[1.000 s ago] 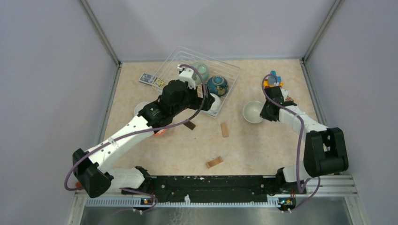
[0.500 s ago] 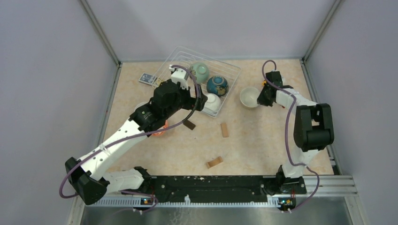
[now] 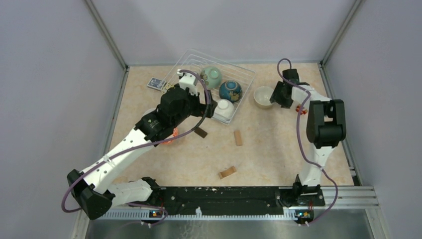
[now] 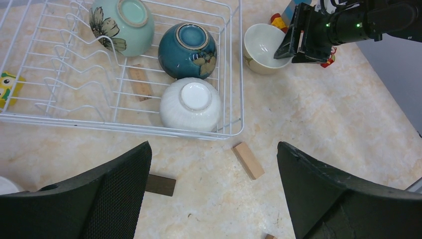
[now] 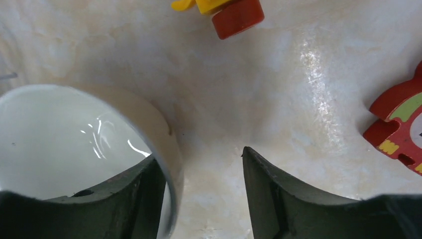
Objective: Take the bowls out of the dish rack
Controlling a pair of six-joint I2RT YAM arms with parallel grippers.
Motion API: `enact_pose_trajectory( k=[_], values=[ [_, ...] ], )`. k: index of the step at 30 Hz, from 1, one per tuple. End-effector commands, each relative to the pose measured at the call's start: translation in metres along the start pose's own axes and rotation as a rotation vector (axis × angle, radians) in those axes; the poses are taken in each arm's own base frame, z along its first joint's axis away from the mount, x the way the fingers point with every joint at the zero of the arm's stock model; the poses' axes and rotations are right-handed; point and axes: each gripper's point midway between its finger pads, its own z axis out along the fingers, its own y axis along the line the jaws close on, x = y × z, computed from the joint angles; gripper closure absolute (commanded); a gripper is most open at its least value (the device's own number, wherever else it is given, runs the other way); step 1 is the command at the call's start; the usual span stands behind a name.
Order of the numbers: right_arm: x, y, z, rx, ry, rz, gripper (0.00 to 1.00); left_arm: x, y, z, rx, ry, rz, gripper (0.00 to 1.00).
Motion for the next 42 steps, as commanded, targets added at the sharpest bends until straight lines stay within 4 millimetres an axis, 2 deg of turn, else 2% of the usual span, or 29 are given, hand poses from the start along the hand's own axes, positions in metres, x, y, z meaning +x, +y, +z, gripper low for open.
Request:
enact_pose_trajectory(
  k=[1,5,9,13,22,27,30,32,36,42],
  values=[
    [-0.010,-0.010,-0.006,0.037,-0.022,-0.029,0.41,-0.004,0.002,-0.005,-0.001,-0.021,0.008,0.01],
    [-0.017,-0.005,-0.023,0.006,-0.039,-0.051,0.35,-0.003,0.002,-0.003,-0.001,-0.015,0.006,0.01],
    [-0.029,0.006,-0.061,-0.078,-0.130,-0.076,0.31,0.001,0.002,0.000,-0.001,-0.007,0.006,0.01],
    [-0.030,0.013,-0.098,-0.173,-0.216,-0.108,0.32,0.008,-0.001,0.007,0.012,0.021,0.002,0.01],
    [0.006,0.040,-0.159,-0.551,-0.434,-0.135,0.31,0.015,0.001,0.023,-0.007,0.054,0.015,0.01],
    [0.032,0.023,-0.164,-0.553,-0.461,-0.096,0.26,0.025,0.020,0.040,-0.016,0.128,-0.079,0.01],
    [0.049,0.013,-0.166,-0.557,-0.470,-0.072,0.23,0.024,0.031,0.045,-0.029,0.133,-0.090,0.01],
    [0.061,0.008,-0.165,-0.565,-0.468,-0.056,0.23,0.019,0.039,0.046,-0.056,0.122,-0.079,0.01],
    [0.071,0.003,-0.171,-0.586,-0.489,-0.031,0.23,0.009,0.056,0.051,-0.095,0.121,-0.082,0.01],
    [0.089,-0.001,-0.165,-0.615,-0.482,0.013,0.23,-0.004,0.067,0.062,-0.110,0.116,-0.070,0.01]
  ],
)
